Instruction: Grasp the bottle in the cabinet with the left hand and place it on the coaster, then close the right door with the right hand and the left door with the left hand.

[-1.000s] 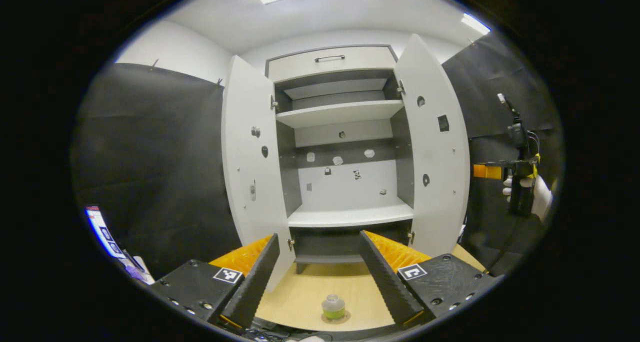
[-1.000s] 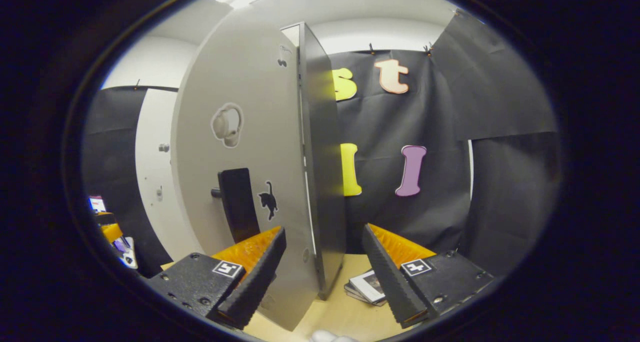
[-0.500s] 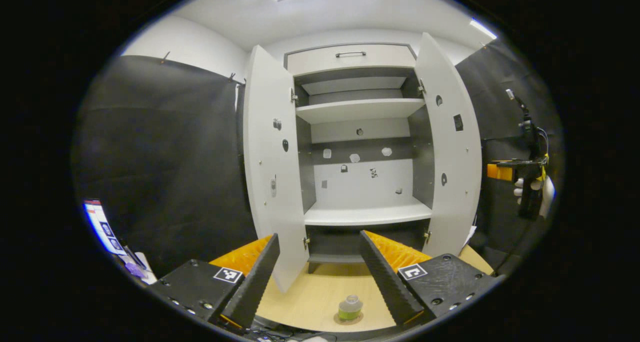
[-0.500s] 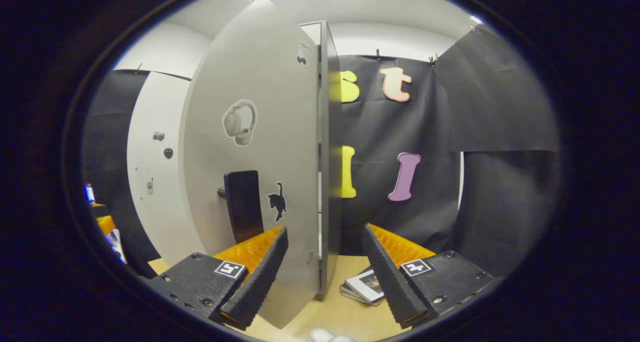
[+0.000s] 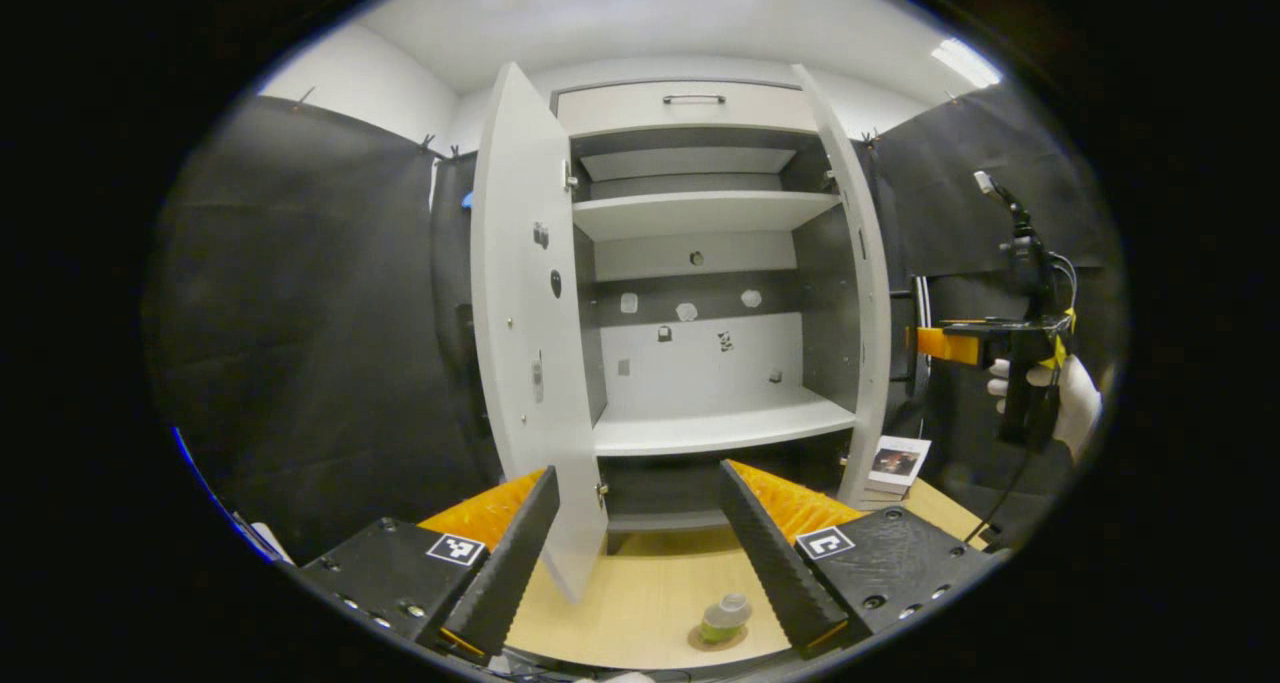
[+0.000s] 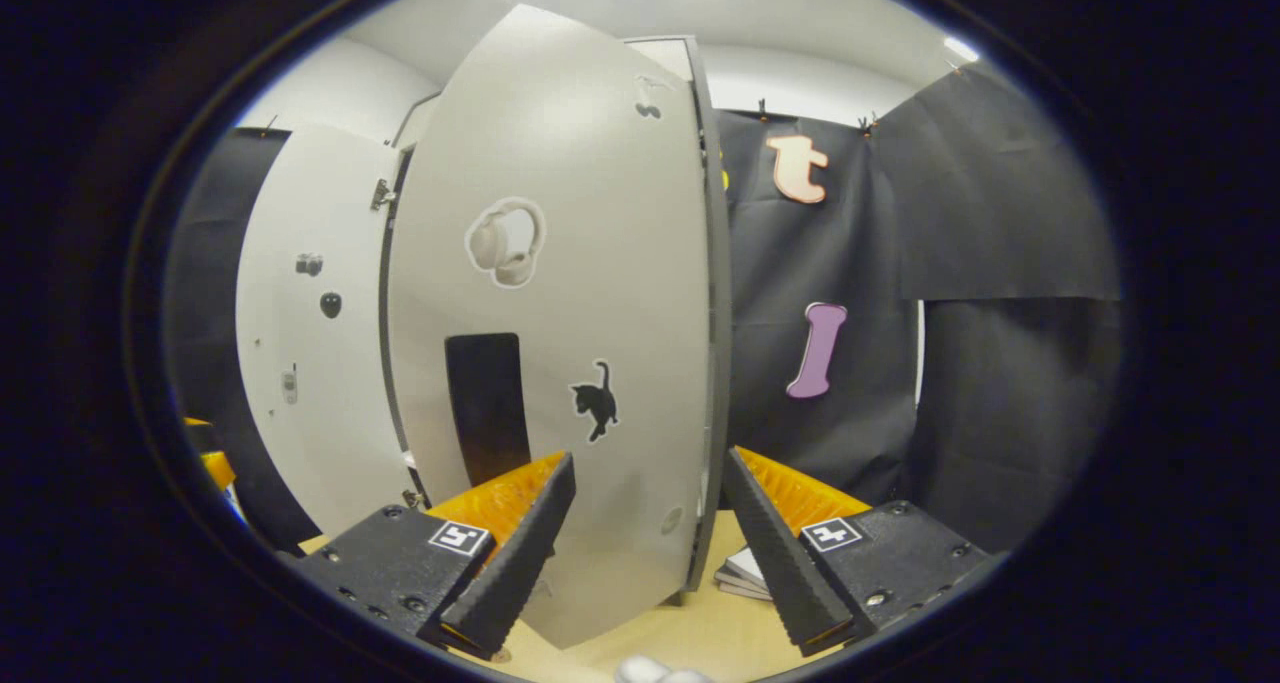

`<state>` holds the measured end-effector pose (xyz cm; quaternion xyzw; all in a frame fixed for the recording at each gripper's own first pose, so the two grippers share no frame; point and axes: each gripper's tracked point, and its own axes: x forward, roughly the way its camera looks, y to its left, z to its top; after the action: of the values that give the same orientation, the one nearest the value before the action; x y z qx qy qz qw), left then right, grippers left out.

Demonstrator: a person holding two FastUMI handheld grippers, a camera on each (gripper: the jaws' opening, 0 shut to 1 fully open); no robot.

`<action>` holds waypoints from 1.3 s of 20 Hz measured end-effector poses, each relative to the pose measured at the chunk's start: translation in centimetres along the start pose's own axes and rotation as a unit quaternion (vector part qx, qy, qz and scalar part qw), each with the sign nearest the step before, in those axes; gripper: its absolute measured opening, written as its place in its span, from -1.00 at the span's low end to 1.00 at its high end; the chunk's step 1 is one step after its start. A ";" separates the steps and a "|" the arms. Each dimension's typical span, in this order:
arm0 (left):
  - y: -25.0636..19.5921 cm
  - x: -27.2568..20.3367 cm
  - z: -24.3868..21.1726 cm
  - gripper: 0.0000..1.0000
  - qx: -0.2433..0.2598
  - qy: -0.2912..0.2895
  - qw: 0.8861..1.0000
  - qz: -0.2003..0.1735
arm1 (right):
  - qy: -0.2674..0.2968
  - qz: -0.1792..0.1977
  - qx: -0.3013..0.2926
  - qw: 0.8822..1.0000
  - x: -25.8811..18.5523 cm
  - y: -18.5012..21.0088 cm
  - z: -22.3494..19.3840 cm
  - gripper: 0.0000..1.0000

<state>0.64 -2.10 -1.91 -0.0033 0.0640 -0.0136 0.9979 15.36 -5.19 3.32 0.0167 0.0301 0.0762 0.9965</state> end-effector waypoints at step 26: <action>23.1 5.7 -1.5 0.93 0.013 -0.018 0.995 0.096 | 0.045 -0.022 -0.027 0.998 -12.8 8.6 -6.9 0.97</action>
<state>6.69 20.78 -4.32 0.0153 0.0455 0.0818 0.9955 0.98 1.52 -2.52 -0.0142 0.0727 0.0553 0.9957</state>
